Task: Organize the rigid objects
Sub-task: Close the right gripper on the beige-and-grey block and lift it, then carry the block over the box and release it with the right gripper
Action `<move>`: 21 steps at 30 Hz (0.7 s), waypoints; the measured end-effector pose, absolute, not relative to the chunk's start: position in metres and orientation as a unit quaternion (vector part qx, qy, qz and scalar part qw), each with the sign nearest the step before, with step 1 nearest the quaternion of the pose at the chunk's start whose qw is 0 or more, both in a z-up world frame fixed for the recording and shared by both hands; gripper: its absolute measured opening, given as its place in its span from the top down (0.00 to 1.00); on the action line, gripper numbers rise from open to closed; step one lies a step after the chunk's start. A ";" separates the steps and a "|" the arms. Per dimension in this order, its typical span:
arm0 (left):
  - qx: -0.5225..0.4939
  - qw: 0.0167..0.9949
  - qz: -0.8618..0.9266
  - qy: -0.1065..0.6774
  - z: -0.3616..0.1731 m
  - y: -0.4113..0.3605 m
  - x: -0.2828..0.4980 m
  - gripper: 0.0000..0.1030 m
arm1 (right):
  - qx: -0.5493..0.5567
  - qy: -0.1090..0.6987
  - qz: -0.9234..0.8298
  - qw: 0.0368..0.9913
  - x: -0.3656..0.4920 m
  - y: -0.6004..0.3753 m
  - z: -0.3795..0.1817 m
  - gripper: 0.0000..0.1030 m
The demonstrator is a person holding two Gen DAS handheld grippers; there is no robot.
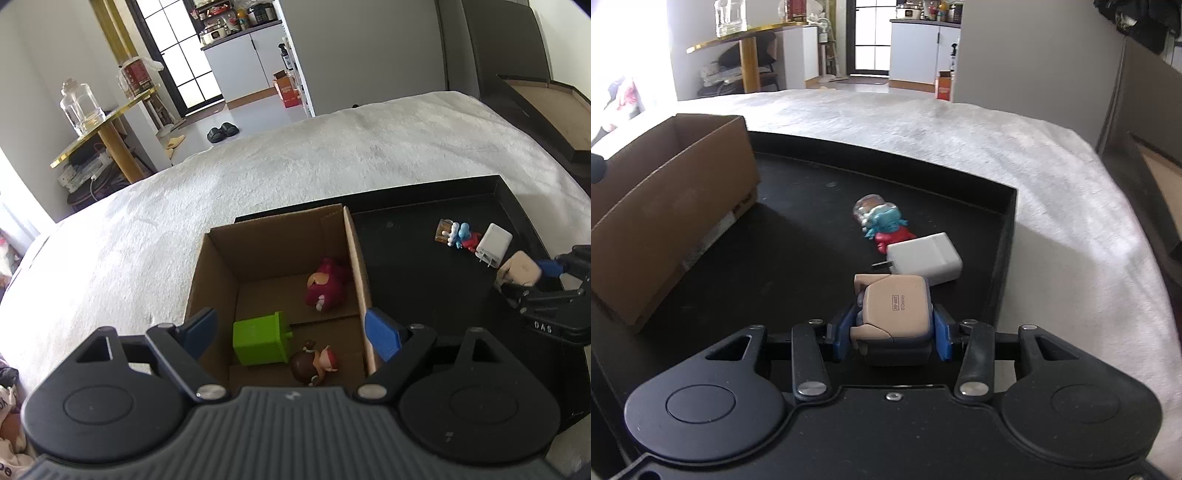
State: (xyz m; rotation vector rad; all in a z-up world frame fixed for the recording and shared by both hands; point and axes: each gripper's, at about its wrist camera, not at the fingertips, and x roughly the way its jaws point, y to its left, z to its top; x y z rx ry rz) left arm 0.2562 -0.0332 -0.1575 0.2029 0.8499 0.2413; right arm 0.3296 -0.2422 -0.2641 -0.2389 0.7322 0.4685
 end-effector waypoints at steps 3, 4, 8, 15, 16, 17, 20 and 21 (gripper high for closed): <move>0.081 0.902 0.112 0.409 -0.157 -0.027 0.255 0.17 | -0.090 0.364 0.218 0.901 0.333 -0.246 -0.260 0.59; 0.078 0.902 0.112 0.410 -0.158 -0.025 0.254 0.17 | -0.094 0.362 0.216 0.902 0.332 -0.246 -0.258 0.59; 0.062 0.906 0.108 0.405 -0.155 -0.017 0.247 0.17 | -0.103 0.357 0.211 0.904 0.327 -0.242 -0.248 0.59; 0.039 0.912 0.118 0.390 -0.145 0.001 0.241 0.17 | -0.101 0.358 0.208 0.905 0.320 -0.227 -0.228 0.59; 0.035 0.914 0.120 0.386 -0.144 0.005 0.240 0.17 | -0.094 0.362 0.208 0.904 0.319 -0.225 -0.224 0.59; 0.028 0.916 0.122 0.381 -0.142 0.008 0.238 0.17 | -0.085 0.366 0.209 0.903 0.319 -0.223 -0.220 0.59; 0.014 0.921 0.125 0.368 -0.135 0.018 0.235 0.17 | -0.072 0.376 0.207 0.901 0.316 -0.214 -0.208 0.59; 0.010 0.923 0.126 0.363 -0.133 0.020 0.234 0.17 | -0.064 0.381 0.208 0.899 0.316 -0.212 -0.204 0.59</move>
